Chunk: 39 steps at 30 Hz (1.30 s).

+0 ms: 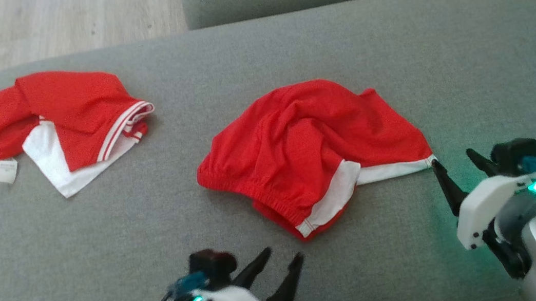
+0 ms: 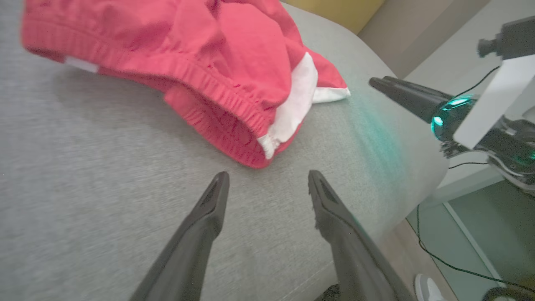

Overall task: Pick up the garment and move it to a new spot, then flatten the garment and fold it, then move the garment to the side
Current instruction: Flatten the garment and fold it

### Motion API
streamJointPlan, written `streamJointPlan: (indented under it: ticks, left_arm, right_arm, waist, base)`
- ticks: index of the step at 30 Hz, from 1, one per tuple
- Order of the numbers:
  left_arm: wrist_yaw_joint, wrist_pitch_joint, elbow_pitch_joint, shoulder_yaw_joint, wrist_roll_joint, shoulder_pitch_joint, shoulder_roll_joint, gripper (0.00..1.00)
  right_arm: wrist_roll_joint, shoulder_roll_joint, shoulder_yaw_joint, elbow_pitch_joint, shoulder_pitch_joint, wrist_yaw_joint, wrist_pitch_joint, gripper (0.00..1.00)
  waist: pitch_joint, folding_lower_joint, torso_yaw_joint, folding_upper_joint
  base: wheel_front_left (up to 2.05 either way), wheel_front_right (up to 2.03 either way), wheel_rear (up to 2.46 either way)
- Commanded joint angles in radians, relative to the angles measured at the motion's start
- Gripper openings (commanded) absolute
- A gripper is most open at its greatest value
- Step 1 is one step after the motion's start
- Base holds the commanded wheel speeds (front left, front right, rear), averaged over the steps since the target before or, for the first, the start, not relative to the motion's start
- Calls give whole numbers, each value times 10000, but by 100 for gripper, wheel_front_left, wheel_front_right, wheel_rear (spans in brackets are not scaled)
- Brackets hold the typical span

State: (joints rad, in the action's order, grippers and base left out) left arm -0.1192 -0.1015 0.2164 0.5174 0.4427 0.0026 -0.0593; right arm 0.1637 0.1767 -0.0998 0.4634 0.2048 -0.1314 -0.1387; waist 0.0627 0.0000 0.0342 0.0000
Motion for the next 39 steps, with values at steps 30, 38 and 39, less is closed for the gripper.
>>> streamJointPlan:
  ticks: [30, 38, 39]
  left_arm:
    - [1253, 508, 1202, 2173, 2744, -2909, 91, 100]
    - [1166, 651, 1673, 2537, 3076, -3465, 91, 92]
    - [1158, 647, 1748, 2578, 3095, -3529, 91, 83]
  right_arm:
    - [944, 608, -1766, 1112, 2180, 7, -835, 100]
    - [1107, 593, -2048, 1269, 2247, 7, -836, 100]
    - [1131, 597, -2085, 1281, 2264, 7, -839, 100]
  waist:
    - [1347, 0, -22, 0]
    - [1463, 0, -48, 0]
    - [1478, 0, -57, 0]
  base:
    - [0, 0, 0]
    - [0, 0, 0]
    - [0, 0, 0]
